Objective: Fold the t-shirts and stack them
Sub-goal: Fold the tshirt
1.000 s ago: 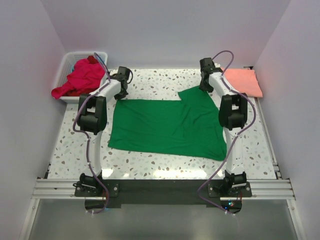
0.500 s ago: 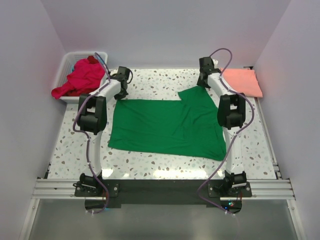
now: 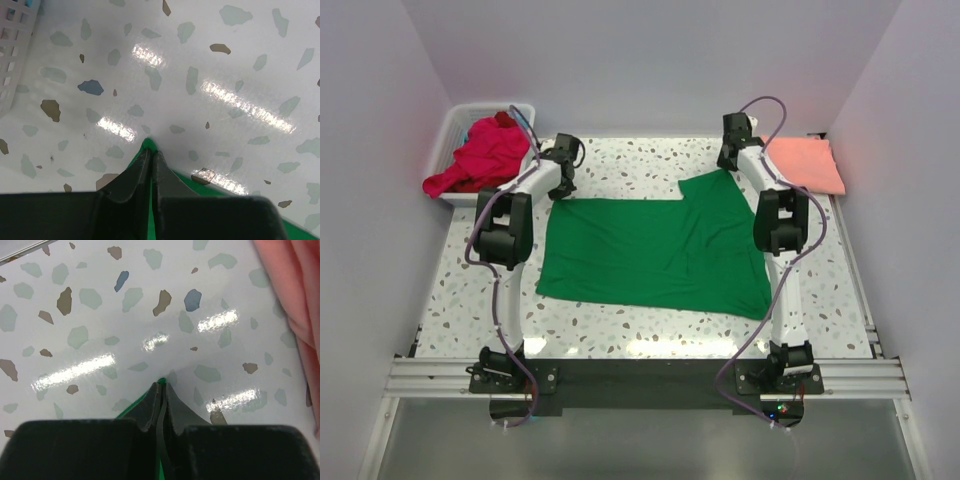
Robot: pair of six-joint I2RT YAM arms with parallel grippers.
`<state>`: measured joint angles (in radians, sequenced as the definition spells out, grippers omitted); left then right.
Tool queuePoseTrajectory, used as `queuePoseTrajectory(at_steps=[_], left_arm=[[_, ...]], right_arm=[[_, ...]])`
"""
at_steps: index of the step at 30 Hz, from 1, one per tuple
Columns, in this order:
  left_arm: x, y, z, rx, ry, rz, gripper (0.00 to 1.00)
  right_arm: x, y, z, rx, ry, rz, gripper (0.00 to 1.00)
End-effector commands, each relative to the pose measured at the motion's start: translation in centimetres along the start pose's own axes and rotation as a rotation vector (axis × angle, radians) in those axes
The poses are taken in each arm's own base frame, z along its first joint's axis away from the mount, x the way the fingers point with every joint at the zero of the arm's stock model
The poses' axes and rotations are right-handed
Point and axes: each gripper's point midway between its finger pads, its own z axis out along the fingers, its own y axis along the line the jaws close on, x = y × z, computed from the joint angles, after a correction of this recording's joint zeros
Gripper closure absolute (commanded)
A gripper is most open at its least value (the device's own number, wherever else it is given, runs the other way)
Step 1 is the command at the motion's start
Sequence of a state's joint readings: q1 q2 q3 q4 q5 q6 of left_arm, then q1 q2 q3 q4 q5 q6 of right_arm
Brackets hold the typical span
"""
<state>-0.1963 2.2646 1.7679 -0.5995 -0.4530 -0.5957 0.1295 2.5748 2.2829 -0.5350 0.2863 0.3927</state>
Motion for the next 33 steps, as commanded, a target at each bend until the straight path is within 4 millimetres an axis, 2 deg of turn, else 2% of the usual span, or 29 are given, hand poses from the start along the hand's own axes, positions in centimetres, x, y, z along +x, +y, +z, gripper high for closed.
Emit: queuePoseTrajectory(at_steps=[1, 6, 12, 20, 22, 23, 33], left_arm=[[0.0, 0.6, -0.2, 0.014, 0.014, 0.002, 1.0], [-0.6, 0.5, -0.3, 0.017, 0.004, -0.006, 1.0], [-1.7, 0.5, -0.8, 0.02, -0.016, -0.021, 1.0], [-3.4, 0.3, -2.5, 0.053, -0.059, -0.049, 1.0], [-3.8, 0.2, -2.9, 0.062, -0.068, -0.053, 1.0], [-3.9, 0.1, -3.0, 0.068, -0.067, -0.056, 1.0], [-4.2, -0.1, -3.7, 0.091, -0.073, -0.057, 1.0]], right_arm=[[-0.4, 0.0, -0.4, -0.018, 0.002, -0.01, 1.0], [-0.7, -0.5, -1.5, -0.01, -0.003, -0.025, 1.0], [-2.6, -0.8, -3.9, -0.012, -0.055, -0.024, 1.0], [-5.7, -1.3, -8.4, -0.035, -0.138, -0.012, 1.0], [-5.7, -1.4, -9.0, -0.037, -0.14, -0.016, 1.0], [-6.6, -1.5, -10.1, -0.042, -0.161, -0.008, 1.0], [-8.1, -2.1, -14.4, -0.072, -0.223, 0.005, 1.0]])
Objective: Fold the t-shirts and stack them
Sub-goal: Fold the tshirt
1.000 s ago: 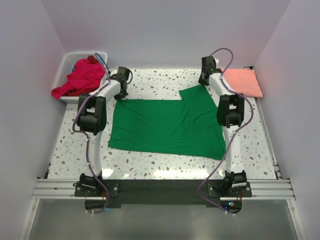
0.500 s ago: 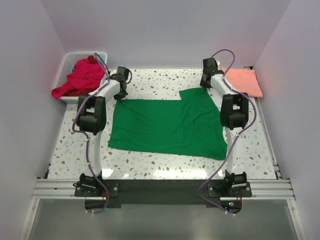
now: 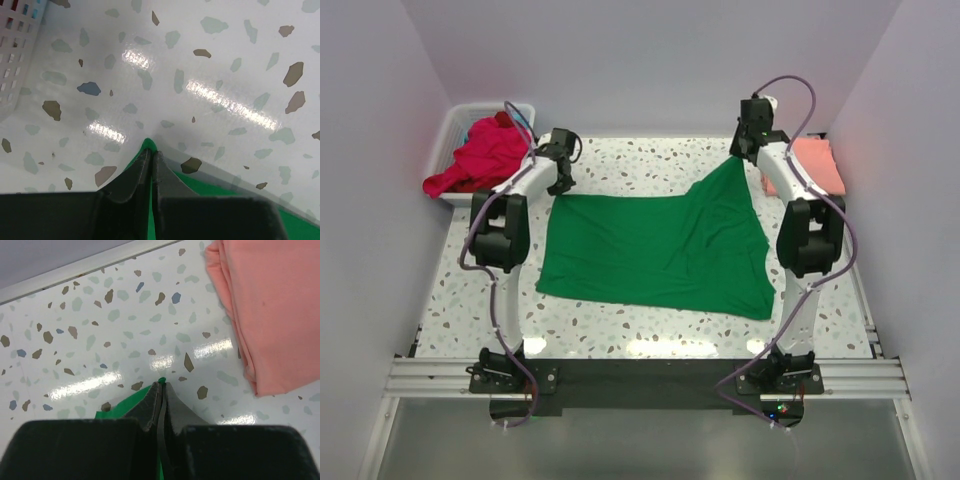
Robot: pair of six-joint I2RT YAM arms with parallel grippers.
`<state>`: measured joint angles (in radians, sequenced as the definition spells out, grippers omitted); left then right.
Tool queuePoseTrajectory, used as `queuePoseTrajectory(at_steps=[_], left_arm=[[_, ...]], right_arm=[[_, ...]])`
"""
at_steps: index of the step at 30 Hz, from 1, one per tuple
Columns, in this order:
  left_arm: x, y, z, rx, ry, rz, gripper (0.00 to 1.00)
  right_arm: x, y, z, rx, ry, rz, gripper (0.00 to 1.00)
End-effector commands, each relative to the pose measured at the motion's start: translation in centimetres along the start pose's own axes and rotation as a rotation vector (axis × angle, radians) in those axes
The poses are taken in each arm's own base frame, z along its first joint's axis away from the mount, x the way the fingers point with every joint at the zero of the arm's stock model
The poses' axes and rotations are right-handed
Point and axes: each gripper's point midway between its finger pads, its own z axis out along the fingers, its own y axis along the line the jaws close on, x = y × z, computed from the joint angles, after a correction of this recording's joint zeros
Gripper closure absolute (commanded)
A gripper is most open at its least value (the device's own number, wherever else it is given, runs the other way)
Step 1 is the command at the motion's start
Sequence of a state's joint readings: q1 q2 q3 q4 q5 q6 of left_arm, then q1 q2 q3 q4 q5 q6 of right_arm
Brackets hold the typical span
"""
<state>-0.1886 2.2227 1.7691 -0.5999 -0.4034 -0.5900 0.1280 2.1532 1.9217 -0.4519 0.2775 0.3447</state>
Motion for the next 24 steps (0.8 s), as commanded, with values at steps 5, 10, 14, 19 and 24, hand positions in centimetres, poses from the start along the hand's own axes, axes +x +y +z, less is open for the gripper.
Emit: queuePoseTrajectory(at_steps=[5, 10, 14, 19, 24], left_arm=[[-3.2, 0.4, -2.9, 0.033, -0.077, -0.044, 1.0], [-3.3, 1.0, -3.8, 0.028, -0.086, -0.047, 1.0], [-2.7, 1.6, -4.3, 0.02, -0.073, -0.051, 1.0], [-1.7, 2.4, -4.6, 0.011, -0.058, -0.054, 1.0], [-0.7, 2.7, -4.6, 0.009, -0.037, -0.055, 1.0]], right_arm=[[-3.7, -0.4, -4.1, -0.023, -0.109, 0.01, 1.0], [-3.5, -0.8, -5.6, -0.035, -0.104, 0.013, 1.0], [-3.9, -1.3, -7.9, -0.04, -0.119, 0.019, 1.0], [-2.9, -2.2, -10.1, -0.039, -0.105, 0.022, 1.0], [-1.0, -3.7, -12.8, -0.027, -0.082, 0.043, 1.0]])
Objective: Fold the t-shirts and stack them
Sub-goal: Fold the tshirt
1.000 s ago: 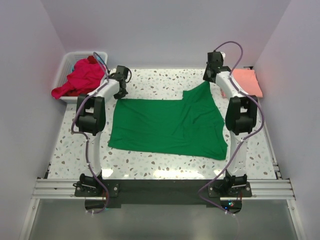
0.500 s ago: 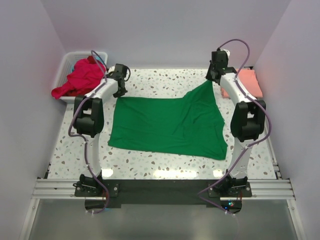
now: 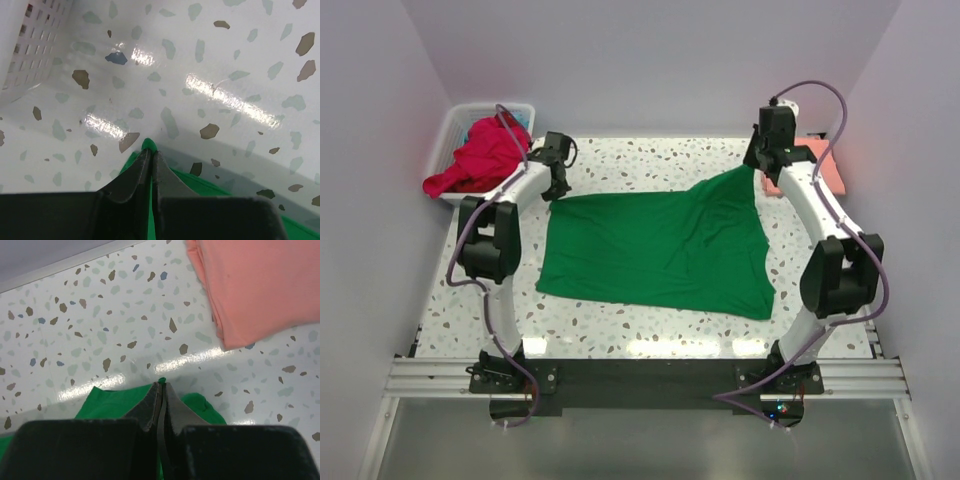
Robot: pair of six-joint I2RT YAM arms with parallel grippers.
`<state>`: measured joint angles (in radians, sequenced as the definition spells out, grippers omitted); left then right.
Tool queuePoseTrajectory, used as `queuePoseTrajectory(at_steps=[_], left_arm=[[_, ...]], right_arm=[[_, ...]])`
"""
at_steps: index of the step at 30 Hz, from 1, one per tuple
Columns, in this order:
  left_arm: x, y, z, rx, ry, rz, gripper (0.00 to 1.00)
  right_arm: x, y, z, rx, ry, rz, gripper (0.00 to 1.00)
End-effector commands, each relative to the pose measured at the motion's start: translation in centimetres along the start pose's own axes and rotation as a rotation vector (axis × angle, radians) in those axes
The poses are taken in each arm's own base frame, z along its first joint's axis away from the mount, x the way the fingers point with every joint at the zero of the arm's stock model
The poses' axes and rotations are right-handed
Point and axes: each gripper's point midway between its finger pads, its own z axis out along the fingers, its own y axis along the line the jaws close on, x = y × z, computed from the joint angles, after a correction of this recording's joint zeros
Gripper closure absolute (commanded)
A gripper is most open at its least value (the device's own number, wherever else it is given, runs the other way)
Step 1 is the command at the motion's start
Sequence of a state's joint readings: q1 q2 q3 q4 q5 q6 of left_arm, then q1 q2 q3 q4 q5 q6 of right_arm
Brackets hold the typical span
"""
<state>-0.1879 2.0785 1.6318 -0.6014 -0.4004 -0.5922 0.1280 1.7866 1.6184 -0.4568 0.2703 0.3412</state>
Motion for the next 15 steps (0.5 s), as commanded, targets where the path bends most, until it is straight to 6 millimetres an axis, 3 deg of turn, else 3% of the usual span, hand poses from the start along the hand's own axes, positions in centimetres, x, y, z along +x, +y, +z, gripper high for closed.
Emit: queuePoseTrajectory(at_steps=[1, 8, 15], left_arm=[[-0.8, 1.0, -1.3, -0.001, -0.026, -0.049, 1.0], [0.3, 1.9, -2.1, -0.003, -0.017, -0.054, 1.0], [1.1, 3.3, -3.7, -0.005, -0.027, -0.062, 1.0]], right_arm=[[-0.1, -1.2, -3.5, 0.0, -0.025, 0.042, 1.0], [4.7, -3.6, -6.1, 0.036, 0.037, 0.059, 1.0], [7.7, -5.1, -8.2, 0.048, 0.076, 0.08, 1.0]])
